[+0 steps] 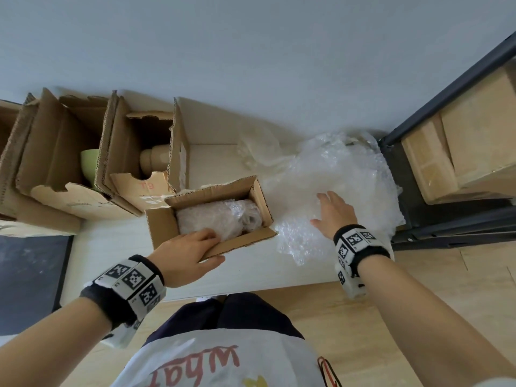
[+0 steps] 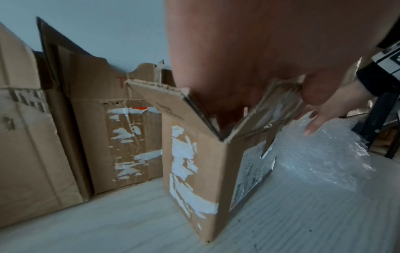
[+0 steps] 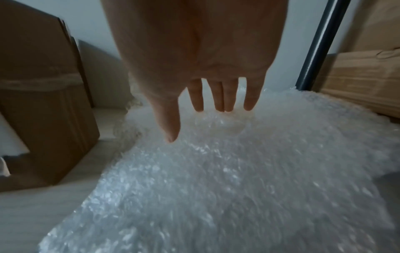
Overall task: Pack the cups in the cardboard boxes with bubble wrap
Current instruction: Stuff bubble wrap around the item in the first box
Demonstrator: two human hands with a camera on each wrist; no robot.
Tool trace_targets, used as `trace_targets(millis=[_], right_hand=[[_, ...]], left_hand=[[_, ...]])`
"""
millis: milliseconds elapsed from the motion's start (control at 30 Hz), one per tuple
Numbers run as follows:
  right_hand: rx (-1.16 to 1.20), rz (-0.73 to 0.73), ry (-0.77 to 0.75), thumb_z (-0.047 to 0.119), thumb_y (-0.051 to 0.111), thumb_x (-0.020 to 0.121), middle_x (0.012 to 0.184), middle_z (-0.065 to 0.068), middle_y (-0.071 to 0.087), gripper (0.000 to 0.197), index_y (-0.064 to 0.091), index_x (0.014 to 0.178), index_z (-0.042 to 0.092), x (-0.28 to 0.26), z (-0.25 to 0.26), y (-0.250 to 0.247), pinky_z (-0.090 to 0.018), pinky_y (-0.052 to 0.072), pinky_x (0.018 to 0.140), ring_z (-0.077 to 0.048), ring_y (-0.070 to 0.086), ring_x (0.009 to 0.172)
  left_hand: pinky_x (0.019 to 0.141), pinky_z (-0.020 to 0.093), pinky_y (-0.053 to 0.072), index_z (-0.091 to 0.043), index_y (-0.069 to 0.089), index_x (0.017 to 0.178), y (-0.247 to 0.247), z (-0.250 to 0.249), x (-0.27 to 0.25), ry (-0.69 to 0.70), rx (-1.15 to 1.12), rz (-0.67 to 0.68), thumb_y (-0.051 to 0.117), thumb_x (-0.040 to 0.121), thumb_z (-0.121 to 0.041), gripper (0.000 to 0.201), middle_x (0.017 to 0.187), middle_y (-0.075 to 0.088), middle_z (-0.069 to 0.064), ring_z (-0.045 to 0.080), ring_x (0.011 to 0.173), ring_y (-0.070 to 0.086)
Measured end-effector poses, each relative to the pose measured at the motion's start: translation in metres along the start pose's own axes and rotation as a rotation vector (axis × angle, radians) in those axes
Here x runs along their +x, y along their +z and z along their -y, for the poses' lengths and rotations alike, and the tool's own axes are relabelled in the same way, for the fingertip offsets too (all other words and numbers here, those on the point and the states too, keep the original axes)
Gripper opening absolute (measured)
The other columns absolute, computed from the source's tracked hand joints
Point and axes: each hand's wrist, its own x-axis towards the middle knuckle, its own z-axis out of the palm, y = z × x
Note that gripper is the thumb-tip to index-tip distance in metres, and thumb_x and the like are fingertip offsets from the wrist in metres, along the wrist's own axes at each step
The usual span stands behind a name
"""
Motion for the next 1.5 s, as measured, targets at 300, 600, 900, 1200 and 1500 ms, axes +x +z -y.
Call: trace_targets(millis=[300, 600, 900, 1200, 1500], right_hand=[[0.046, -0.135, 0.004, 0.02, 0.062, 0.089, 0.129, -0.01, 0.047, 0.044, 0.046, 0.13, 0.015, 0.011, -0.008, 0.0, -0.043, 0.041, 0.092, -0.027, 0.049, 0.114], [0.096, -0.259, -0.194, 0.034, 0.073, 0.08, 0.137, -0.013, 0.041, 0.043, 0.05, 0.106, 0.008, -0.012, -0.022, 0.019, -0.048, 0.029, 0.111, -0.029, 0.038, 0.13], [-0.54, 0.115, -0.567, 0.051, 0.076, 0.068, 0.159, -0.012, -0.008, 0.101, 0.023, 0.145, 0.014, -0.019, -0.008, 0.074, -0.049, -0.009, 0.115, -0.029, -0.009, 0.146], [-0.08, -0.041, -0.476, 0.016, 0.046, 0.096, 0.153, -0.005, 0.03, 0.029, 0.06, 0.119, 0.005, -0.013, 0.003, 0.053, -0.037, 0.011, 0.117, -0.016, 0.026, 0.141], [0.415, -0.393, -0.186, 0.02, 0.061, 0.091, 0.09, -0.009, 0.063, 0.018, 0.066, 0.091, 0.003, -0.033, -0.011, -0.037, -0.032, 0.05, 0.069, -0.024, 0.061, 0.078]], left_hand=[[0.081, 0.023, 0.044, -0.023, 0.054, 0.128, -0.001, -0.007, -0.005, 0.054, 0.035, -0.267, 0.04, 0.098, -0.037, 0.036, 0.113, 0.051, -0.008, 0.01, 0.095, 0.053], [0.102, 0.022, 0.032, -0.032, 0.043, 0.136, 0.008, -0.007, -0.01, 0.07, 0.013, -0.104, 0.033, 0.097, -0.047, 0.042, 0.133, 0.051, -0.014, 0.008, 0.119, 0.048], [0.097, 0.02, 0.033, -0.032, 0.041, 0.135, 0.004, -0.011, -0.022, 0.066, -0.086, -0.067, 0.01, 0.085, -0.072, 0.071, 0.129, 0.051, -0.015, 0.005, 0.114, 0.048], [0.088, 0.021, 0.038, -0.027, 0.05, 0.127, -0.006, -0.011, -0.029, 0.079, -0.098, -0.104, 0.011, 0.086, -0.065, 0.068, 0.117, 0.057, -0.012, 0.006, 0.102, 0.053], [0.096, 0.023, 0.039, -0.028, 0.046, 0.135, -0.013, -0.016, -0.034, 0.052, -0.025, -0.176, 0.015, 0.09, -0.065, 0.066, 0.135, 0.051, -0.011, 0.009, 0.118, 0.05]])
